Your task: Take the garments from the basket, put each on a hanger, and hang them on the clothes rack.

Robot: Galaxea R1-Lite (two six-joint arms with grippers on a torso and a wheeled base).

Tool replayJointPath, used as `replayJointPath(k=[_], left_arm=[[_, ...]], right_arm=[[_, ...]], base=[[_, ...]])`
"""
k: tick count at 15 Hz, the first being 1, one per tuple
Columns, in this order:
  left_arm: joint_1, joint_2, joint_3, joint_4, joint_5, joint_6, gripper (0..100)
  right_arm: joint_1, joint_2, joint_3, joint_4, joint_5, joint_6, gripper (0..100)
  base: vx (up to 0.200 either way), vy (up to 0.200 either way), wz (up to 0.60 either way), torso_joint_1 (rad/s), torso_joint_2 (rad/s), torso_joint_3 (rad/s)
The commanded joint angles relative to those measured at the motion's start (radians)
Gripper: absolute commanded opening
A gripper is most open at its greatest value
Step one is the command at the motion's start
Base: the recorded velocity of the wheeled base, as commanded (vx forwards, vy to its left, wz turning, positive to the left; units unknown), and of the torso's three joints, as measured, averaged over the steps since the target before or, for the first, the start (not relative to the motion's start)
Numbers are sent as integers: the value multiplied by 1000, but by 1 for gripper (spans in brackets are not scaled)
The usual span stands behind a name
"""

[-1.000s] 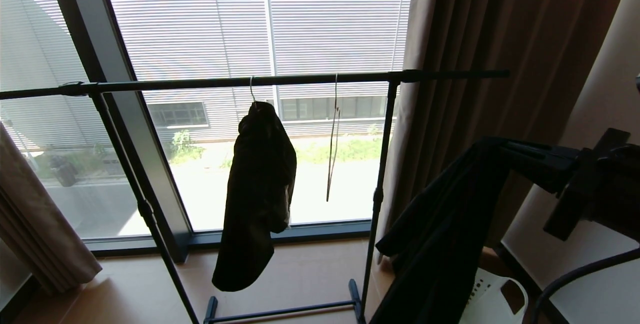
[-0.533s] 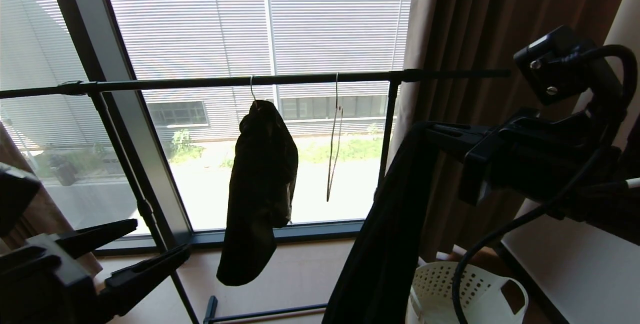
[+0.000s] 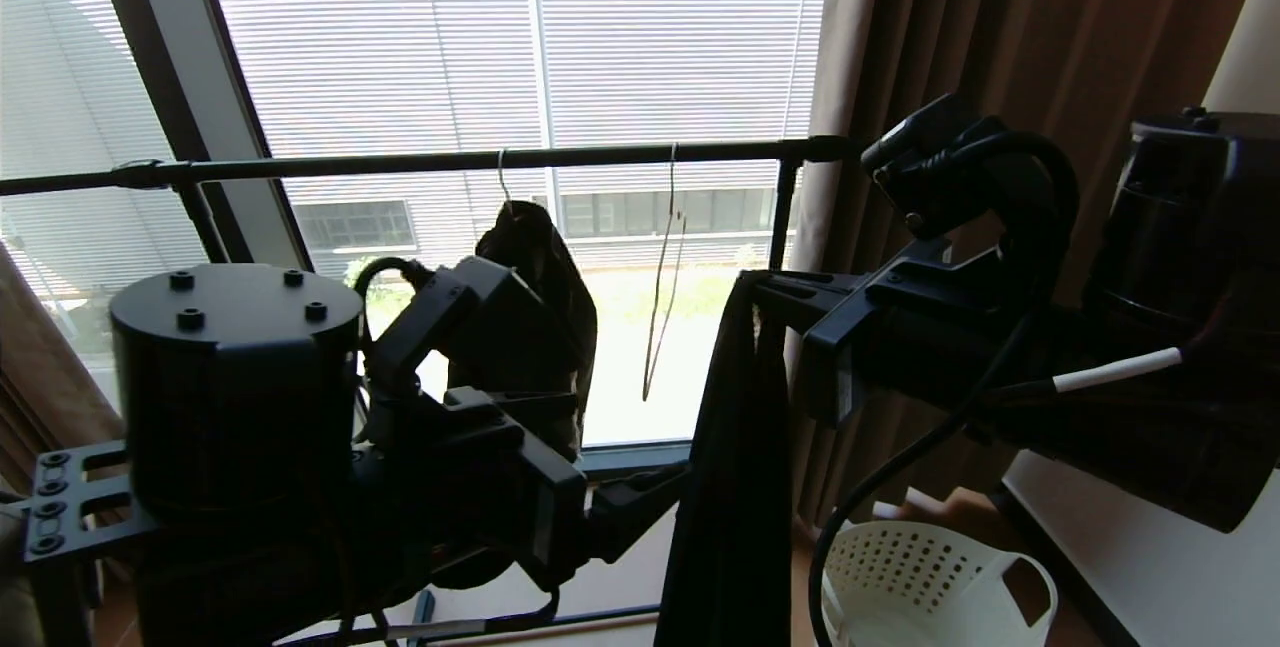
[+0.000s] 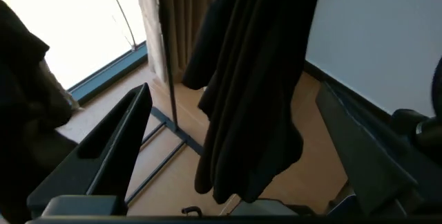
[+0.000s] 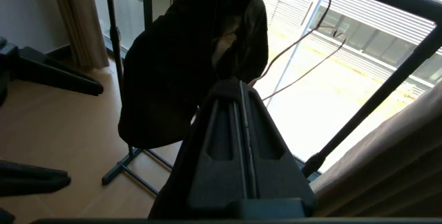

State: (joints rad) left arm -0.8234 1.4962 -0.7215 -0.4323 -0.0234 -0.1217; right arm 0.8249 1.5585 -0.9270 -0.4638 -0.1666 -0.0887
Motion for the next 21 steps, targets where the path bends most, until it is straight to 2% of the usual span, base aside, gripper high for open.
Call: replayJointPath(k=[1, 5, 8, 11, 14, 18, 21], left_arm=[[-26, 96, -58, -3, 0, -1, 100], [-26, 159, -82, -59, 10, -13, 100], [-19, 225, -121, -62, 108, -13, 100], [20, 271, -142, -62, 157, -13, 100], [52, 308, -159, -62, 166, -12, 100], [58, 407, -250, -62, 214, -7, 100], [56, 424, -242, -60, 217, -7, 100]], right_arm=[[10, 11, 0, -1, -2, 0, 0], [40, 6, -12, -1, -56, 0, 0], [40, -8, -10, -1, -57, 1, 0], [40, -26, -6, -1, -87, 3, 0], [40, -60, -1, -1, -93, 26, 0], [40, -104, 10, -1, -122, 27, 0], [39, -141, 16, 1, -134, 29, 0]], base=[[0, 0, 0, 0, 0, 0], [0, 0, 0, 0, 0, 0], [0, 0, 0, 0, 0, 0], [0, 0, 0, 0, 0, 0], [0, 0, 0, 0, 0, 0], [0, 0, 0, 0, 0, 0], [0, 0, 0, 0, 0, 0]])
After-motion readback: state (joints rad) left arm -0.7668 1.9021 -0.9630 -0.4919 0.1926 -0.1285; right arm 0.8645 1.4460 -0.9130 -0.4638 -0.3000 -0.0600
